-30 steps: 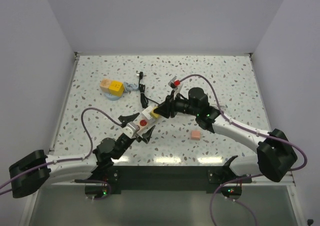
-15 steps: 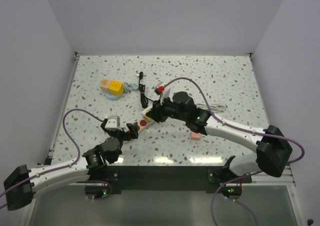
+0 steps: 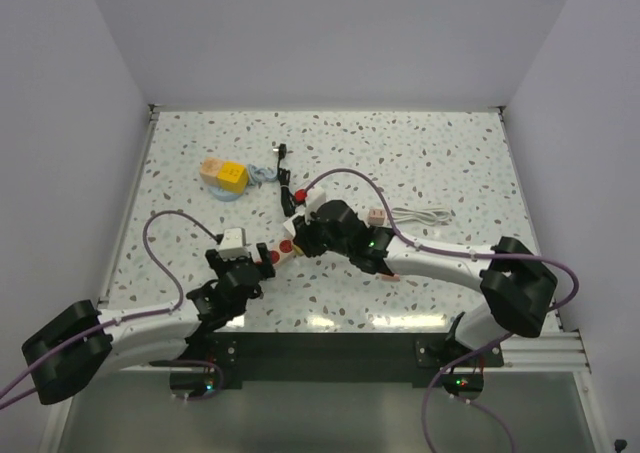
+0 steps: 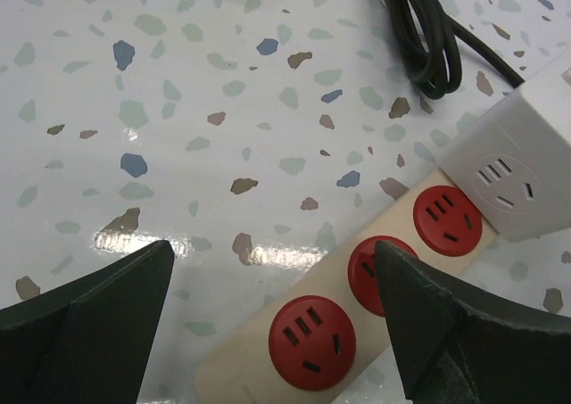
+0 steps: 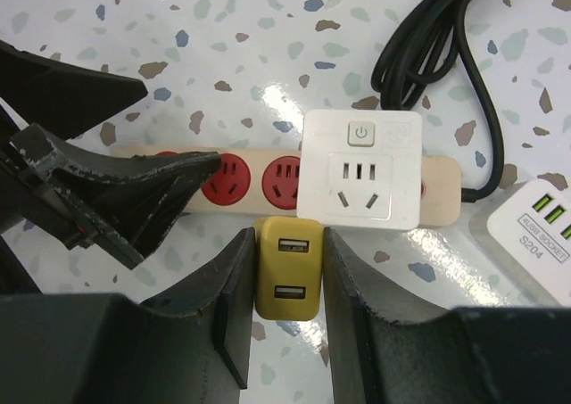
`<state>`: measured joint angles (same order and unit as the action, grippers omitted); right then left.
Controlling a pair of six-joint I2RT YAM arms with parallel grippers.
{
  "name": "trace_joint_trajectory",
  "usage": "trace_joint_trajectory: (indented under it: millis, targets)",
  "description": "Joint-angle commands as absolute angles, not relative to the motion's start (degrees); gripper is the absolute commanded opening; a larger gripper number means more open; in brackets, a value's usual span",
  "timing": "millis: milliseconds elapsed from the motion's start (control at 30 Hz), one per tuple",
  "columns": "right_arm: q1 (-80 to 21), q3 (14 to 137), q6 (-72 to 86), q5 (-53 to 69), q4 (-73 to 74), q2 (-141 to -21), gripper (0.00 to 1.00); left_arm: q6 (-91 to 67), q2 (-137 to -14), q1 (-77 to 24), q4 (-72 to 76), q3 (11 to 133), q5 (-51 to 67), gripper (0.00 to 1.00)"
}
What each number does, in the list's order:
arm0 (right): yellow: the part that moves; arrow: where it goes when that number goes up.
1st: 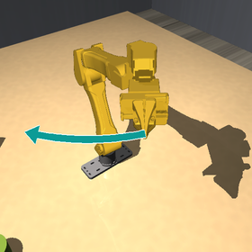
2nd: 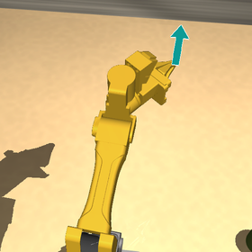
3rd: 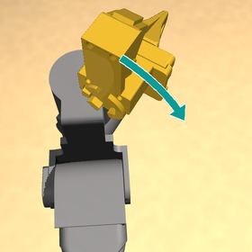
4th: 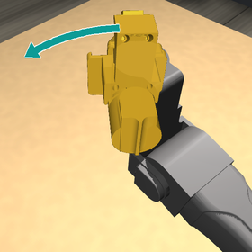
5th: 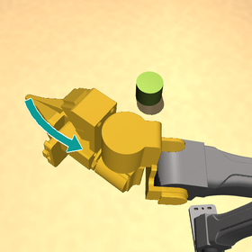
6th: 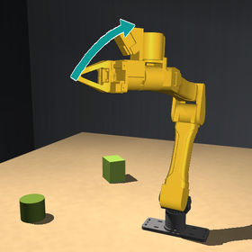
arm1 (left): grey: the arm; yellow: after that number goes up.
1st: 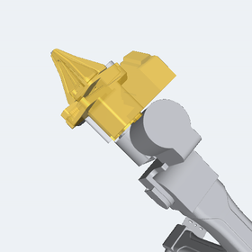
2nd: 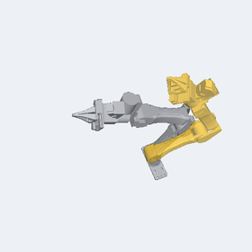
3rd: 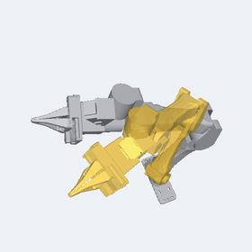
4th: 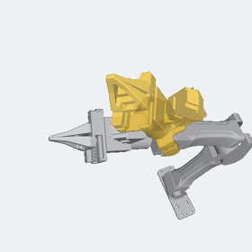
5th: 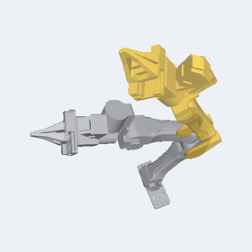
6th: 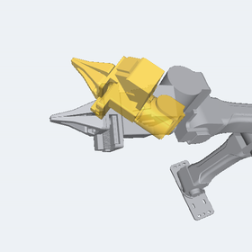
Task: Insert the plug
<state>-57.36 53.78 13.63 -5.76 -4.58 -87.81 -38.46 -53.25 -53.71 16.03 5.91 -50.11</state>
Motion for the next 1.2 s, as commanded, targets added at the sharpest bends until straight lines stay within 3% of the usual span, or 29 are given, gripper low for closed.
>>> trace_joint_trajectory:
  millis: [0, 533, 900, 1167]
  targets:
    - [-57.6, 53.9, 13.8, -11.6, -4.3, -88.5, 0.00, -38.7, -56.5, -50.8, 25.7, 6.9, -46.9, 1.00]
    - [-57.4, 52.5, 13.8, -16.3, -4.0, -92.7, 0.00, -34.5, -59.6, -50.0, 32.2, 5.3, -33.8, 1.00]
    - [-55.6, 58.0, 11.8, -18.5, -7.2, -97.9, 0.00, -35.7, -65.6, -49.9, 33.6, 4.8, -33.5, 1.00]
    - [-52.5, 62.9, 9.8, -16.6, -9.3, -101.3, 0.00, -36.2, -67.2, -49.9, 37.0, 4.7, -24.4, 0.99]
